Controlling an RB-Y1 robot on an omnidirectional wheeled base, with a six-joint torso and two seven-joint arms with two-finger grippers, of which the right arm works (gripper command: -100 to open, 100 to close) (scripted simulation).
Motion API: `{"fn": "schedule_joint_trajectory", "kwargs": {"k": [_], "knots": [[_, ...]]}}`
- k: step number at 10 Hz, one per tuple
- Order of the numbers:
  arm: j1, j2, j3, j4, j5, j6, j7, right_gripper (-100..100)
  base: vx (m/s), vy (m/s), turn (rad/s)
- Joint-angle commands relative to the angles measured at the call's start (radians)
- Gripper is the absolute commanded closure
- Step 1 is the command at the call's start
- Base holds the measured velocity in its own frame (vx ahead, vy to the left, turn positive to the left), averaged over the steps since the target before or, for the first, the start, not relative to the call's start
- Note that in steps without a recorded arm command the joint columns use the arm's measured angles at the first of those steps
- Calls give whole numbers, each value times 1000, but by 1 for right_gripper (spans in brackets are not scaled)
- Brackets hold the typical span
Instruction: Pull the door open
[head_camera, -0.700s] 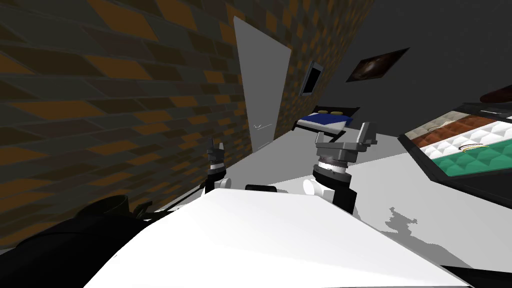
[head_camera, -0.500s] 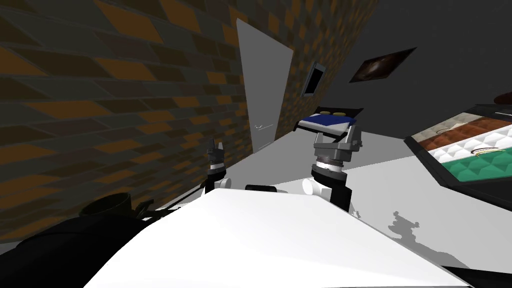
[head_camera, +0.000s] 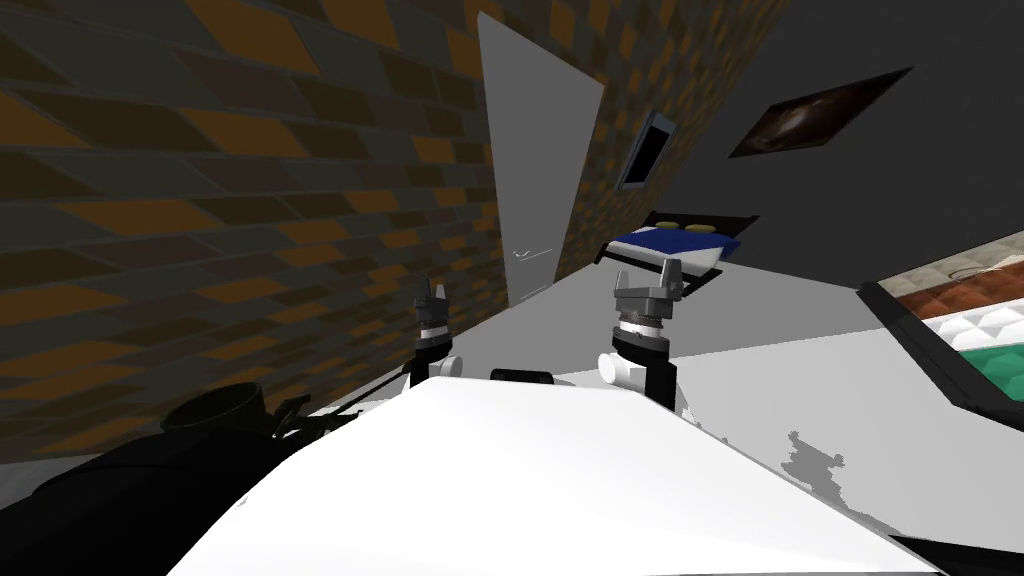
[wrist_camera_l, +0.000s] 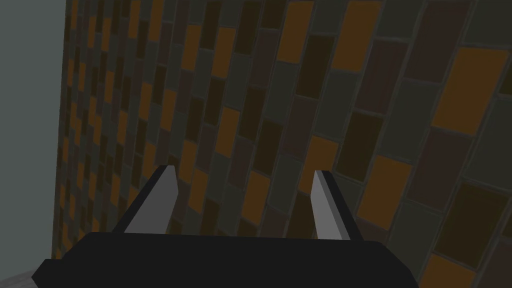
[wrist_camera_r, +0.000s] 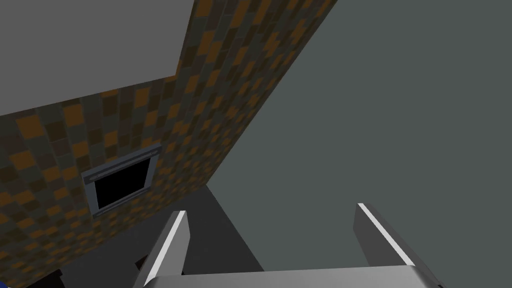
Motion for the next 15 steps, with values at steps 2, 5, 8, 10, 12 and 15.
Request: {"fn": "schedule_joint_trajectory", "kwargs": {"k": [2, 5, 8, 10, 12, 15], "knots": [[-23, -14, -3, 56, -1, -8, 0, -100, 60, -20, 84], [-56, -29, -4, 131, 1, -17, 3, -100, 85, -27, 105], [-94, -44, -5, 214, 2, -26, 6, -100, 88, -33, 113], [-120, -53, -6, 272, 3, -33, 8, -100, 89, -47, 121], [-148, -63, -7, 334, 4, -40, 10, -100, 82, -56, 131], [-191, -77, -9, 431, 5, -51, 14, -100, 94, -37, 129]]}}
